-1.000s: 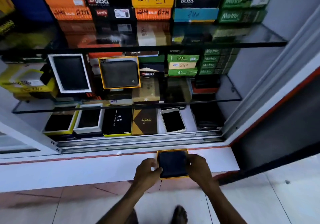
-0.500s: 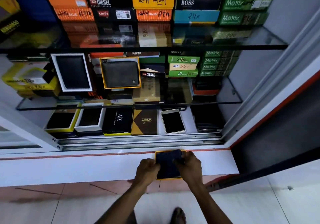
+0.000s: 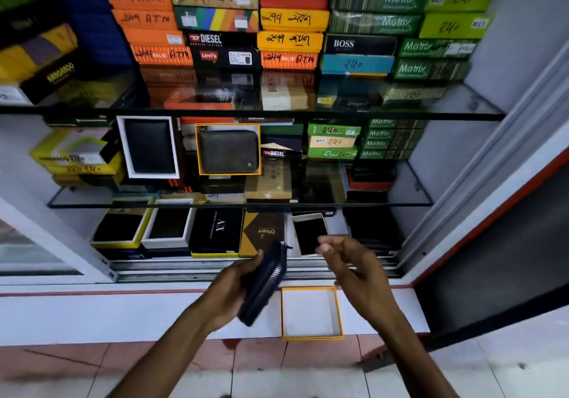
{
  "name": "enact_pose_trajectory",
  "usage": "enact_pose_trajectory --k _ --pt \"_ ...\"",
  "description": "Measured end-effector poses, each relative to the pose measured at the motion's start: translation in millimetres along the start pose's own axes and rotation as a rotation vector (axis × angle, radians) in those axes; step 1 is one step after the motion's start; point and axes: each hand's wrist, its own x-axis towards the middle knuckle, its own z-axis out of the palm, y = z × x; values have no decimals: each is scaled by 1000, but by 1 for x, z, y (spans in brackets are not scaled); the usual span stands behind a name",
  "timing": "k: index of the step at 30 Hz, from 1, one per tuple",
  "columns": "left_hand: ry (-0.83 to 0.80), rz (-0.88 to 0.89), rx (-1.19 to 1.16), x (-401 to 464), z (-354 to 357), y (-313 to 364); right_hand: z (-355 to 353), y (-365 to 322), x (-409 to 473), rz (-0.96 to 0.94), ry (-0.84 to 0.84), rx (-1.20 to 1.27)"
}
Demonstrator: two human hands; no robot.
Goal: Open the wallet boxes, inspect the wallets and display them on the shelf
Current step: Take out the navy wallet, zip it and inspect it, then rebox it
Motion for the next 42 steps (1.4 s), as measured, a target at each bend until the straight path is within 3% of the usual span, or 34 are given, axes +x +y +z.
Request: enact_pose_trajectory --k 6,9,14,20,23,25,31,38,42 --pt "-249 -34 60 -17 -14 32 11 -28 29 -192 -449 -169" --pt "-312 -8 66 -30 -14 41 19 -42 31 -216 -518 -165" --pt "-244 4 119 -46 -16 48 20 -58 30 -261 -568 -188" --pt "23 72 314 -48 -14 49 20 -85 9 -350 -364 -298" --pt "176 116 197 -46 -4 49 22 -108 -18 -394 -252 -341" --pt "252 133 85 -40 -2 48 25 -116 -33 -484 -177 -507" --pt "239 -18 -125 -29 14 46 62 -99 -61 -591 -44 -754" --pt "110 -71 -149 -43 9 51 31 -84 -30 -465 266 -697" --pt "102 -35 -152 -48 10 50 23 -77 -16 -390 334 -630"
